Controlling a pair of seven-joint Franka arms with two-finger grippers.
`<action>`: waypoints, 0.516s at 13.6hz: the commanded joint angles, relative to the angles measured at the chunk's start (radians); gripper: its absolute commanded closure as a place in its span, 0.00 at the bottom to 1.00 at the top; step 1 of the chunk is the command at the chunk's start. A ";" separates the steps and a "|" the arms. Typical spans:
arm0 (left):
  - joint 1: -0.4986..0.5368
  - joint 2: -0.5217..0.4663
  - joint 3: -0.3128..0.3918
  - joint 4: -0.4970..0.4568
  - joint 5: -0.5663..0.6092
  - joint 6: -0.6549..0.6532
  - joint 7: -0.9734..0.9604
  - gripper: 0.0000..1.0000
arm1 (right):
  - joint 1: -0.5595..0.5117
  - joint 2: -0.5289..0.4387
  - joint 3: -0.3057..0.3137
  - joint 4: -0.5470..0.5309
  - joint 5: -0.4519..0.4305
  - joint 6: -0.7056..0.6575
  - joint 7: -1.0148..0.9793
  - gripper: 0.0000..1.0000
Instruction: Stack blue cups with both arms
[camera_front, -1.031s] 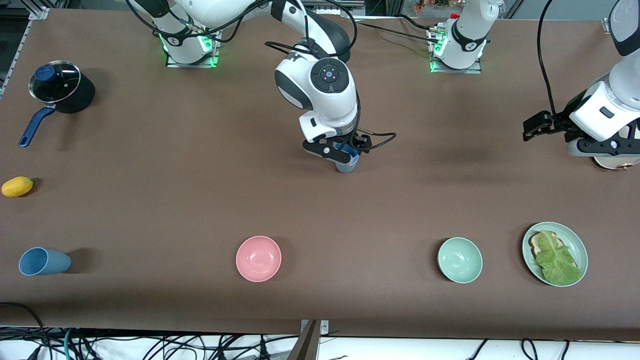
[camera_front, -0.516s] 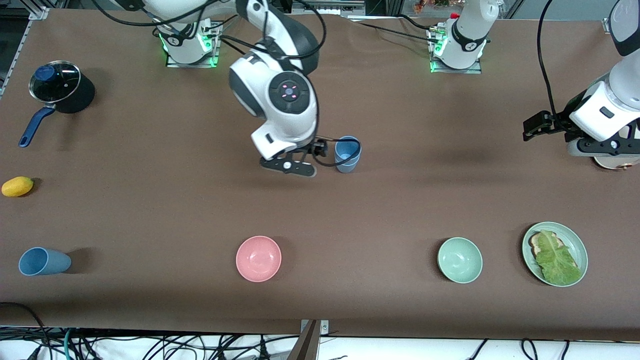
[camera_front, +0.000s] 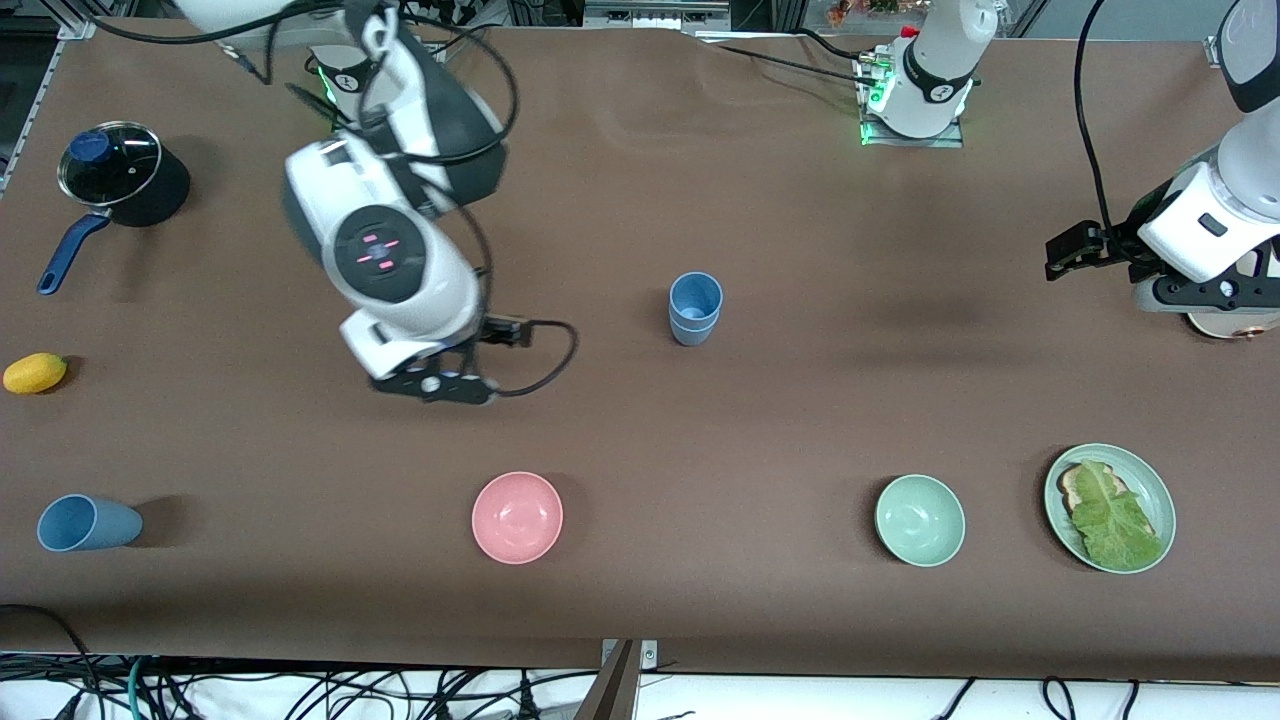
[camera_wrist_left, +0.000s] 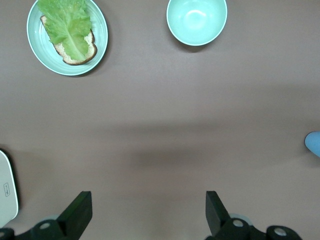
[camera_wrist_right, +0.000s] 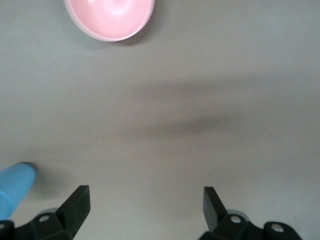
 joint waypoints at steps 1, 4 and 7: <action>0.007 -0.006 -0.003 0.008 -0.020 -0.016 0.022 0.00 | -0.091 -0.032 0.006 -0.015 -0.007 -0.047 -0.117 0.00; 0.009 -0.006 -0.003 0.009 -0.020 -0.016 0.022 0.00 | -0.134 -0.047 -0.075 -0.026 -0.004 -0.048 -0.209 0.00; 0.023 -0.006 -0.001 0.011 -0.021 -0.014 0.022 0.00 | -0.137 -0.050 -0.159 -0.035 -0.003 -0.050 -0.297 0.00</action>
